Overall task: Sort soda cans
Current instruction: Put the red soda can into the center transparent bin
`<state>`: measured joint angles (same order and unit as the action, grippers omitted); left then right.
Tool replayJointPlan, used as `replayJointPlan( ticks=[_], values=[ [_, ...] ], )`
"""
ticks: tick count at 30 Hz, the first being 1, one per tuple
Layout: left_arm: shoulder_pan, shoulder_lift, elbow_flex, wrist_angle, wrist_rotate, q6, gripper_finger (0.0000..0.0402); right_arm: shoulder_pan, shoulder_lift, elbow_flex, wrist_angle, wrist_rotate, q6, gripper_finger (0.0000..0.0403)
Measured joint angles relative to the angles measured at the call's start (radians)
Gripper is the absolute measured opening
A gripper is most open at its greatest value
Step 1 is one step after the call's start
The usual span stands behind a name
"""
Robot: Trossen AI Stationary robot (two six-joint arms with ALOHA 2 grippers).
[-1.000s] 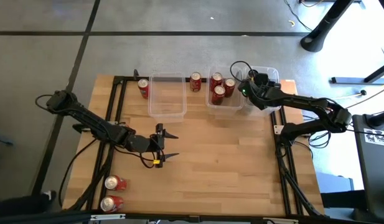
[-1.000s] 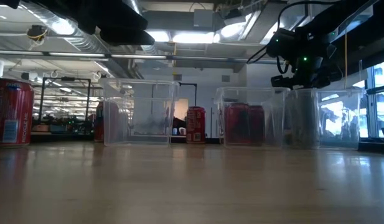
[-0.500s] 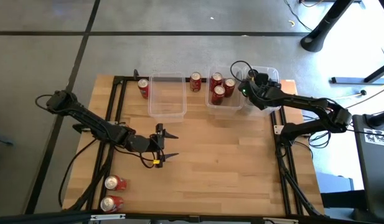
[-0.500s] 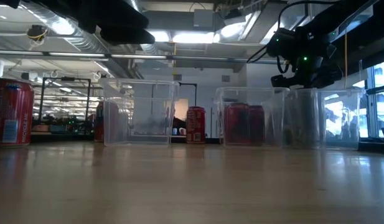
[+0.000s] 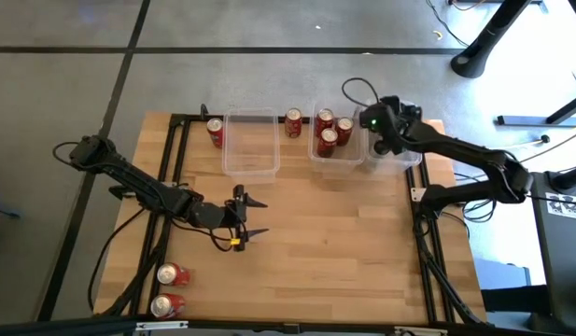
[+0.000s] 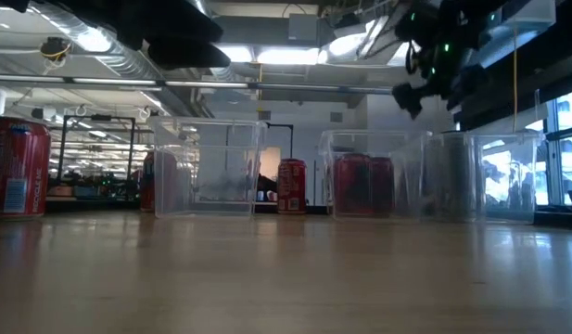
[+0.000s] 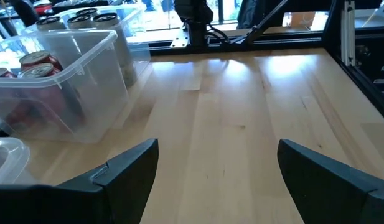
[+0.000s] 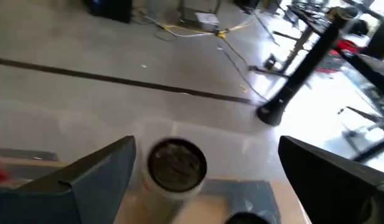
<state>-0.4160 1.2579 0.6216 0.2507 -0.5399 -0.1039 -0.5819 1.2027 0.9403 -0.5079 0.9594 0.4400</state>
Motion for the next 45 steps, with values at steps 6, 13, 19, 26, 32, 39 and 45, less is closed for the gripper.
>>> replayJointPlan(
  ticks=[6, 13, 19, 26, 32, 39, 45],
  values=[
    [0.0, 0.0, 0.0, -0.011, -0.015, -0.024, 0.0317, 0.0, -0.043, 0.06, 0.024, -0.316, -0.032, 0.039],
    [0.0, -0.029, 0.011, -0.012, -0.08, -0.1, 0.0317, 0.0, -0.048, 0.062, 0.063, -0.659, -0.067, 0.039],
    [0.001, -0.165, 0.026, -0.052, -0.095, -0.106, 0.0317, 0.0, -0.048, 0.062, 0.105, -0.766, -0.027, 0.039],
    [0.054, -0.355, 0.034, -0.24, -0.104, -0.046, 0.0317, 0.0, 0.0, 0.062, 0.36, -0.99, -0.054, 0.039],
    [0.106, -0.434, 0.034, -0.352, -0.102, 0.012, 0.0317, 0.043, 0.12, 0.063, 0.692, -1.154, -0.134, 0.039],
    [0.184, -0.446, 0.034, -0.396, -0.1, 0.09, 0.0317, 0.079, 0.344, 0.281, 0.639, -1.141, -0.326, 0.039],
    [0.232, -0.446, 0.034, -0.42, -0.1, 0.083, 0.0317, 0.068, 0.574, 0.667, 0.251, -1.03, -0.502, 0.039]
  ],
)
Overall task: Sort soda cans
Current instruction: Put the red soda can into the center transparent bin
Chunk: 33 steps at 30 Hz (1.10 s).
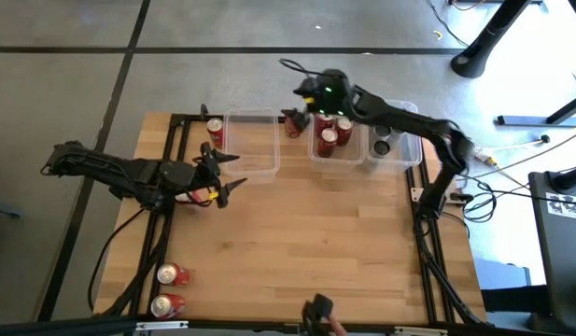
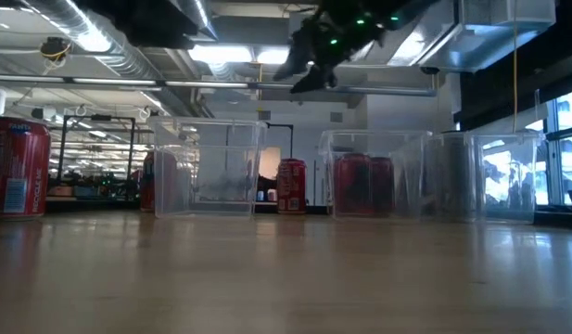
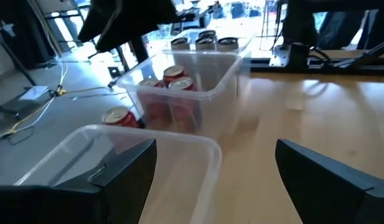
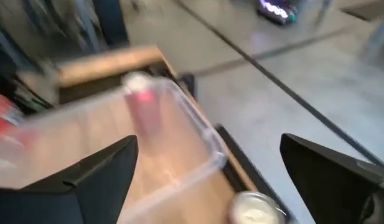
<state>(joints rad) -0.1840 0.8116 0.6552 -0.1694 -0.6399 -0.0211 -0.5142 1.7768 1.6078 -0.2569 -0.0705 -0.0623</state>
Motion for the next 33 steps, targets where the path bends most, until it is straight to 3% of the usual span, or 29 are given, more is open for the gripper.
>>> replayJointPlan(
  ticks=[4, 8, 33],
  values=[
    [0.009, 0.0, 0.0, -0.027, 0.0, -0.051, 0.0317, -0.022, 0.129, 0.194, -0.195, 0.051, -0.026, 0.039],
    [0.009, 0.0, 0.0, -0.033, 0.0, -0.058, 0.0317, -0.047, 0.222, 0.284, -0.283, 0.062, -0.025, 0.039],
    [0.009, 0.0, -0.001, -0.044, 0.0, -0.064, 0.0317, -0.073, 0.413, 0.292, -0.353, 0.061, -0.106, 0.039]
  ],
)
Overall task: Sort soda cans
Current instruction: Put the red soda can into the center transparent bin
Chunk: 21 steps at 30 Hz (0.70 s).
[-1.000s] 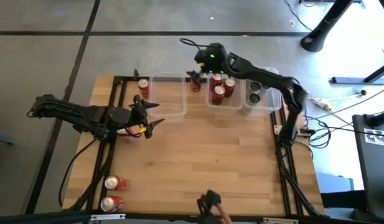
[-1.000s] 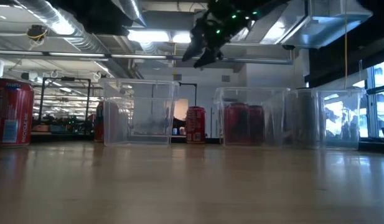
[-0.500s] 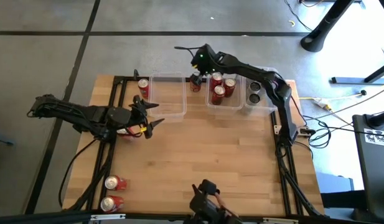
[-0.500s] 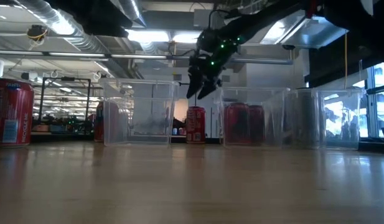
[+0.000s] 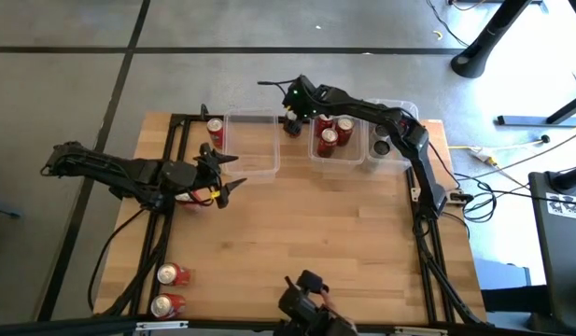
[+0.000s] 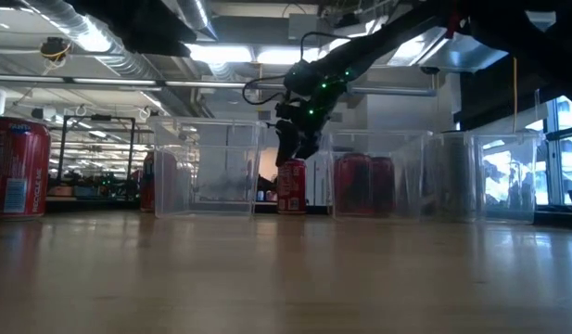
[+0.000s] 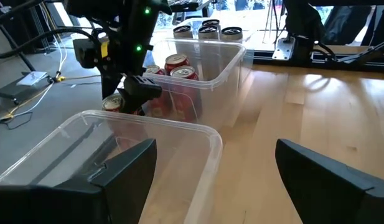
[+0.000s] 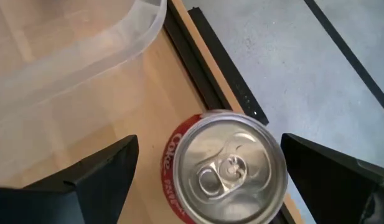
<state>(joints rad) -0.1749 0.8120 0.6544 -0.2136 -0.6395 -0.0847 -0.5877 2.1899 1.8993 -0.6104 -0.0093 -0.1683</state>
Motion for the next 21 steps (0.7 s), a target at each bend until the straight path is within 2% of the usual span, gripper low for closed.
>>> replayJointPlan(
  ticks=[3, 8, 12, 15, 21],
  values=[
    [0.0, 0.0, 0.0, -0.017, 0.0, -0.011, 0.0317, -0.001, 0.0, 0.0, -0.007, 0.009, 0.002, 0.039],
    [0.0, 0.0, 0.0, -0.023, 0.0, -0.021, 0.0317, 0.001, 0.0, 0.001, -0.046, 0.087, -0.001, 0.039],
    [-0.001, 0.0, 0.0, -0.023, 0.0, -0.025, 0.0317, 0.0, 0.0, 0.001, -0.05, 0.078, 0.002, 0.0381],
    [-0.001, 0.0, 0.0, -0.023, 0.0, -0.031, 0.0317, 0.0, 0.0, 0.0, -0.049, 0.065, 0.003, 0.035],
    [-0.001, 0.0, 0.0, -0.03, 0.0, -0.042, 0.0317, -0.002, 0.0, -0.001, -0.045, 0.055, 0.012, 0.0263]
  ],
)
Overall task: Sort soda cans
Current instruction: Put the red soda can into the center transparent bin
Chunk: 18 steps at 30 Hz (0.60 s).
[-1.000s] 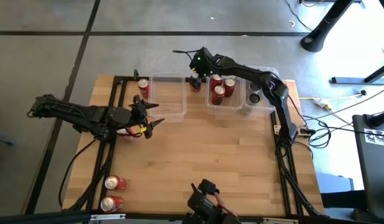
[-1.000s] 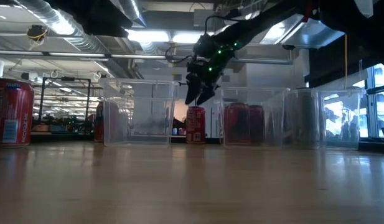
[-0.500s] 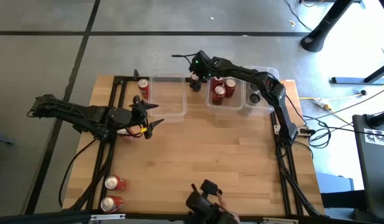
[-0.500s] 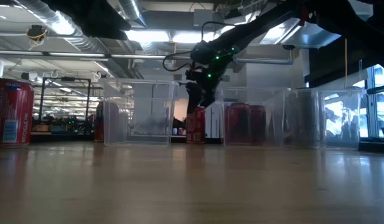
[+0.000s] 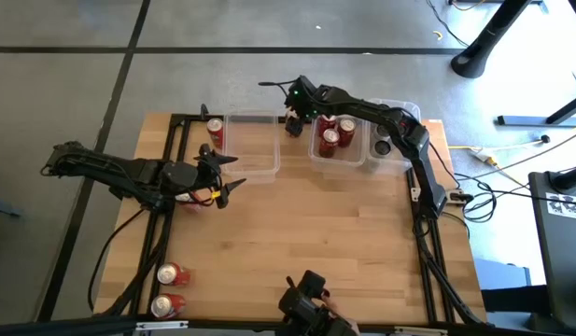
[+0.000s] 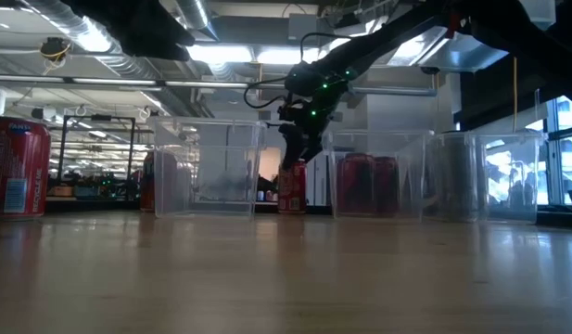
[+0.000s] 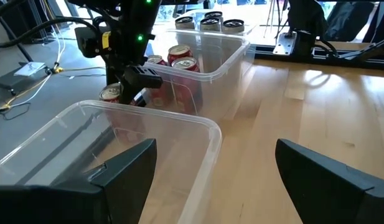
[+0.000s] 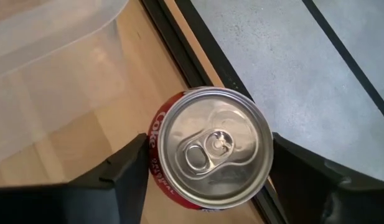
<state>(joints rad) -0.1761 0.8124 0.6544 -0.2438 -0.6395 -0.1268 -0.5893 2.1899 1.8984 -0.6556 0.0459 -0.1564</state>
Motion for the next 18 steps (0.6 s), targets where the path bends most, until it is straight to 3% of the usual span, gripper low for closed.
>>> replayJointPlan(
  ticks=[10, 18],
  values=[
    [0.0, 0.0, 0.0, -0.005, 0.0, 0.0, 0.0317, 0.016, -0.001, 0.015, -0.006, 0.007, -0.005, 0.0255],
    [0.0, 0.0, 0.0, -0.01, 0.0, 0.003, 0.0317, 0.048, 0.003, 0.149, -0.099, 0.015, -0.019, 0.0255]
  ],
)
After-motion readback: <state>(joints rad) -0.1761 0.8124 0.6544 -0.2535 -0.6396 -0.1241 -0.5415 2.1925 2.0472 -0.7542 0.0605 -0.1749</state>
